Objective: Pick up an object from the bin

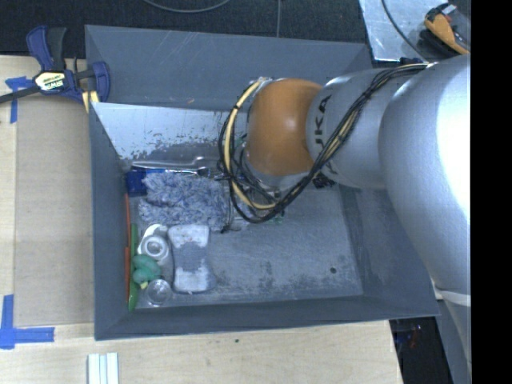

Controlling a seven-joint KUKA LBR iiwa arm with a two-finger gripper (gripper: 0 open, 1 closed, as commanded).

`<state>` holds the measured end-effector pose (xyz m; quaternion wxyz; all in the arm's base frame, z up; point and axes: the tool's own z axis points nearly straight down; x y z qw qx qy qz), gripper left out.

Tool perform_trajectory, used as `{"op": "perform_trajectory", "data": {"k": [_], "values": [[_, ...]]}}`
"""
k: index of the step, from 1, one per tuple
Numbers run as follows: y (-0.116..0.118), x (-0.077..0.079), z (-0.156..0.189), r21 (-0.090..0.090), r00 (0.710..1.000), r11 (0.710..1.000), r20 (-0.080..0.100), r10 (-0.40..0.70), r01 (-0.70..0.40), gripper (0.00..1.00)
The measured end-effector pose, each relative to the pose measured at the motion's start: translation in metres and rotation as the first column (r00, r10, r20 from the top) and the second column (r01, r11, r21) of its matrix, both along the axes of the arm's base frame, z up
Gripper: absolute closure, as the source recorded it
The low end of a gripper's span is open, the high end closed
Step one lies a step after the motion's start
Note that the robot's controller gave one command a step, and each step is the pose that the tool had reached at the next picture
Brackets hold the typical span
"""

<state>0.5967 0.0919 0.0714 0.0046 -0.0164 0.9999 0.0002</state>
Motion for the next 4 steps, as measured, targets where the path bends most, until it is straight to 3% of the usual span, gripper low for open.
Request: {"op": "perform_trajectory", "data": {"k": [3,4], "values": [[0.0,0.0,0.033,0.0,1.0,1.0,0.005,0.0,0.0,1.0],[-0.001,-0.002,0.073,0.0,1.0,1.0,-0.003,-0.001,0.001,1.0]]}}
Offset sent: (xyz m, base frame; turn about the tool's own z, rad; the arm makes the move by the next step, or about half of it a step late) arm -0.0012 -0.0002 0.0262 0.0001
